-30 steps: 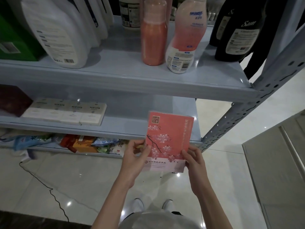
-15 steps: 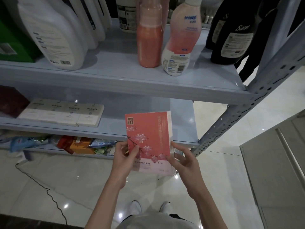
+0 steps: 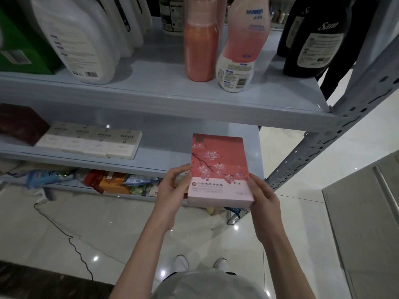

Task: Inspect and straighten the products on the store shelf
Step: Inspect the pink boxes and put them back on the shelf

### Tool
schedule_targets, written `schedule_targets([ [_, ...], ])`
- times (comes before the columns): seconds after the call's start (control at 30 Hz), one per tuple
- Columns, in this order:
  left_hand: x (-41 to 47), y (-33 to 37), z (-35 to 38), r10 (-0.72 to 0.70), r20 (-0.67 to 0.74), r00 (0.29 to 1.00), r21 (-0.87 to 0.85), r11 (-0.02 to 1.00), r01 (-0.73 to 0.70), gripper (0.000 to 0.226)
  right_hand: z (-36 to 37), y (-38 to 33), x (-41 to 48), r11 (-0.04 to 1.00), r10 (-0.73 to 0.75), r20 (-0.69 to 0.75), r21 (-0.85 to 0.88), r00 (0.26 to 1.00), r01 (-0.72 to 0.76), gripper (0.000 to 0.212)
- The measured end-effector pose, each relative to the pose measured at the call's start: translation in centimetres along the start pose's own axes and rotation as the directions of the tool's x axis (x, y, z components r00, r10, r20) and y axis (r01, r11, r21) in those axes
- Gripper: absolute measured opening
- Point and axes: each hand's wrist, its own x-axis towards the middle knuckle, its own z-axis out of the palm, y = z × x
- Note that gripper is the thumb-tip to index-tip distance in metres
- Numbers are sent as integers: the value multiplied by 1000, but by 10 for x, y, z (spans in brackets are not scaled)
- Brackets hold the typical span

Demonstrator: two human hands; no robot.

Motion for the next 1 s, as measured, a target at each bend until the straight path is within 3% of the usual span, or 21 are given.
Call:
schedule_targets([
  [0.23, -5, 15, 12, 26, 131, 991, -40, 999, -21, 30, -5, -8, 7, 995, -2, 62, 98, 998, -4, 31],
  [0.37, -5, 18, 20, 35, 119, 992, -13, 999, -33, 31, -10, -5, 10, 997, -50, 91, 70, 995, 44, 39],
  [0.6, -5, 17, 20, 15, 125, 992, -26, 1000, -11, 32, -10, -9, 9, 994, -37, 94, 106, 995, 27, 35],
  [0.83, 5, 6, 8, -90, 74, 993, -215, 971, 104, 32, 3, -19, 4, 983, -159, 134, -69, 978, 170, 29],
  [1.0, 10, 1, 2, -127, 77, 989, -251, 957, 142, 36, 12, -20, 4, 967, -199, 147, -133, 969, 219, 31],
])
